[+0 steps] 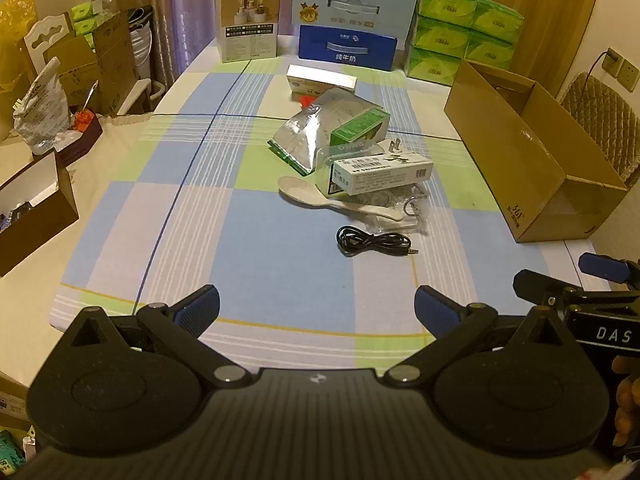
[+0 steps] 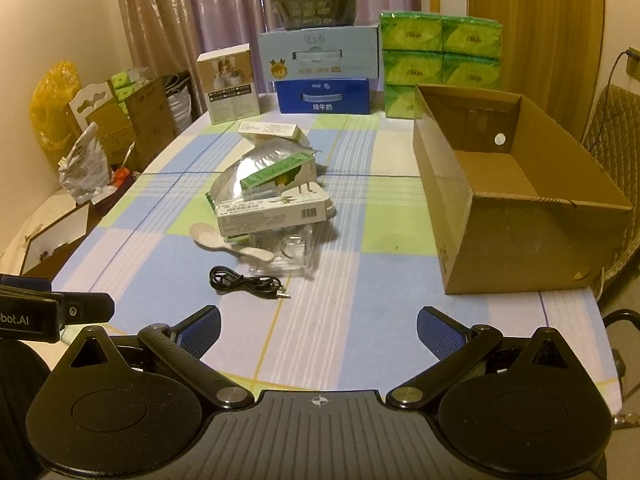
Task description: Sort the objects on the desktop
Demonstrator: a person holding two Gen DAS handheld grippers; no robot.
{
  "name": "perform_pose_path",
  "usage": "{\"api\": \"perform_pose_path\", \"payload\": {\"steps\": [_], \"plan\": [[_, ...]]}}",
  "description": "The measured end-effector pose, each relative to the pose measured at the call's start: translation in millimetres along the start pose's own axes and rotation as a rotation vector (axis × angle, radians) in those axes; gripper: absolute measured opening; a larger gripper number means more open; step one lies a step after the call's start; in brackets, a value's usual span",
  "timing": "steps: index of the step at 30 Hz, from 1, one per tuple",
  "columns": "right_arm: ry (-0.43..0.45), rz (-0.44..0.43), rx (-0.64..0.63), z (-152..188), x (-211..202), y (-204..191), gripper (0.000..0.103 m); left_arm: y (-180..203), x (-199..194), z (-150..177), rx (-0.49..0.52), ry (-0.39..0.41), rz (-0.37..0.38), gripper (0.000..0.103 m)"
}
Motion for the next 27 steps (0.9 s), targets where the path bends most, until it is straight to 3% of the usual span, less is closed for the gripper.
{"api": "perform_pose_path", "payload": {"steps": [17, 27], "plan": [[0.003, -0.036, -0.048, -1, 6, -6, 0.101, -6, 6, -8, 0.023, 0.0, 0.007, 0.102], [-0.024, -0.093, -0.238, -8, 25, -19, 0.101, -4, 17, -28, 0.189, -0.002, 0.024, 0.102]]}}
Point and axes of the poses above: each gripper's, at about its wrist camera, not at the fingertips, and x roughly the way its jaws point, y to its right, z to its underside, the point moved 10 cm from there along x, roughly the way its jaws point, and after that the axes turned 7 degrees about -y, right-handed, at the moved point
